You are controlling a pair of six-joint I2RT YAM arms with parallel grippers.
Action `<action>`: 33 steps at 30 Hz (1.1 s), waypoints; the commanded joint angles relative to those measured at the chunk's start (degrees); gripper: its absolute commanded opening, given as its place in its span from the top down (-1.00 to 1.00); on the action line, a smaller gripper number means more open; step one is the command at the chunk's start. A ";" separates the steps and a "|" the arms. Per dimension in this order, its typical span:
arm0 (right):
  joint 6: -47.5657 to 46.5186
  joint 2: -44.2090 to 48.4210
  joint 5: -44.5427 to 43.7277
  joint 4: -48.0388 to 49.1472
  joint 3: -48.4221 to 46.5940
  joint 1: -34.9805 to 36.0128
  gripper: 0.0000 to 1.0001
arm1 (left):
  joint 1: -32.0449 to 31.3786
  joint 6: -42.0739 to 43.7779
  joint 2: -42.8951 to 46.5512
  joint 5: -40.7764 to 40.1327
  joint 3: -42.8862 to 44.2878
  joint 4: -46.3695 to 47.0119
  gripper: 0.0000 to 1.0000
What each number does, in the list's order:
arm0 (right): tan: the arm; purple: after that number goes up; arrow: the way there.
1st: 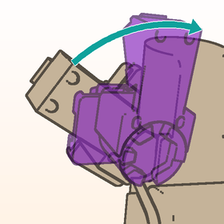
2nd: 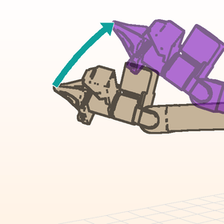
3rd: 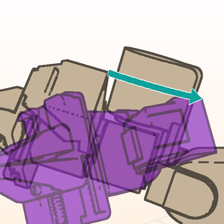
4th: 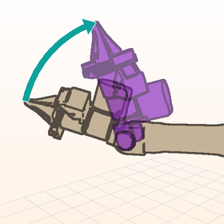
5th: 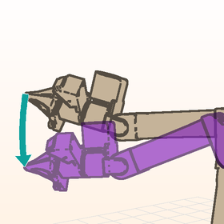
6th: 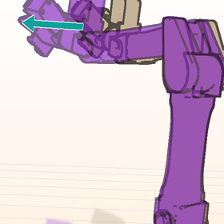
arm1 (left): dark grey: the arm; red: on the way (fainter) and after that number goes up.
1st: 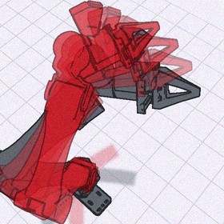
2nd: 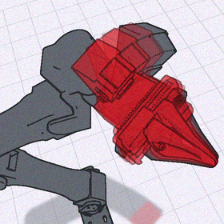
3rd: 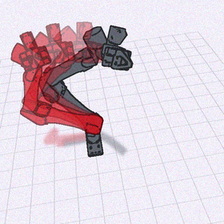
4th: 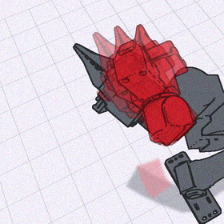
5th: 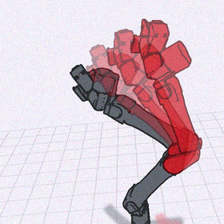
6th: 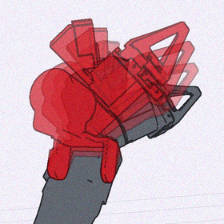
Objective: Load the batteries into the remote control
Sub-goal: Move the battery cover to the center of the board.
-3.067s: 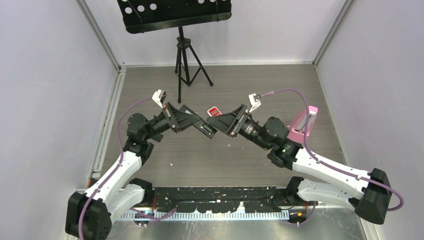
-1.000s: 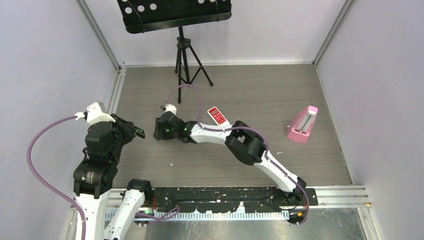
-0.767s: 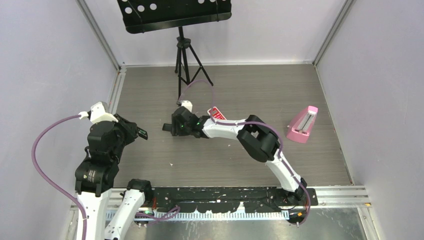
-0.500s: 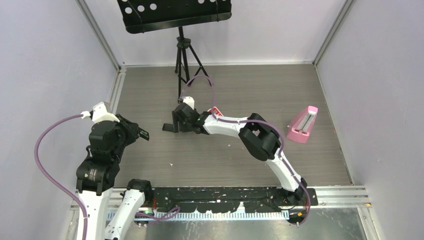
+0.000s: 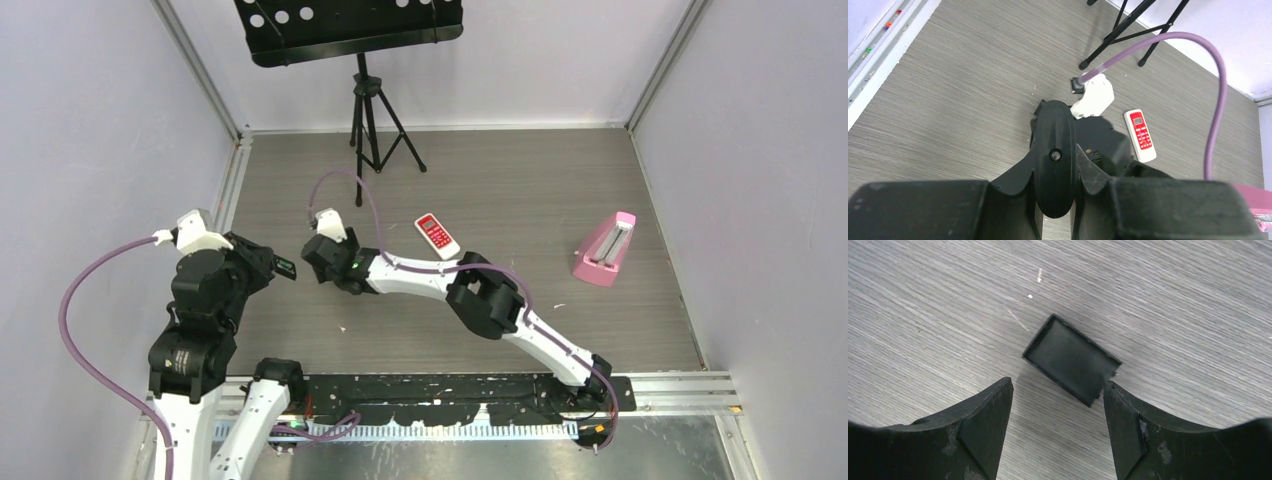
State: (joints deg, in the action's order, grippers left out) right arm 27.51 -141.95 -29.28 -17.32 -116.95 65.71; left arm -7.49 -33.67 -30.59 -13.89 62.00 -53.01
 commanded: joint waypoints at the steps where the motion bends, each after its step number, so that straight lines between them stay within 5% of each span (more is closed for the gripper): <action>1: -4.38 -4.22 -8.66 -0.08 -6.36 1.51 -0.43 | 0.15 -1.00 1.37 -2.14 1.73 2.92 1.00; 14: -10.57 -15.50 -12.53 -3.62 -21.14 0.83 -0.41 | 0.19 -1.35 4.88 -8.24 1.63 2.68 1.00; 17: -7.44 -14.86 -9.90 -6.28 -20.00 -0.37 -0.03 | 0.19 -1.16 4.59 -8.13 1.67 2.57 1.00; 20: -4.26 -11.26 -7.91 -6.38 -13.97 -1.18 0.45 | 0.18 -1.38 4.41 -7.63 1.23 2.84 1.00; 23: -2.72 -7.52 -7.11 -5.51 -7.56 -1.20 0.68 | 0.18 -1.67 4.29 -6.86 0.66 3.13 1.00; 28: -0.68 0.37 -5.06 -5.10 3.52 -1.36 0.91 | 0.17 -1.20 3.19 -1.90 -0.39 4.35 1.00; 33: 2.13 12.73 0.55 -2.33 19.48 -2.41 0.98 | 0.19 -0.78 -0.63 11.78 -3.10 8.30 1.00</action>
State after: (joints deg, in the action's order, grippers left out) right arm 25.67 -137.82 -34.48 -17.52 -108.18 64.12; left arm -7.46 -34.52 -27.81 -13.78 61.14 -51.44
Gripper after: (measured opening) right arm 0.033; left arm 0.197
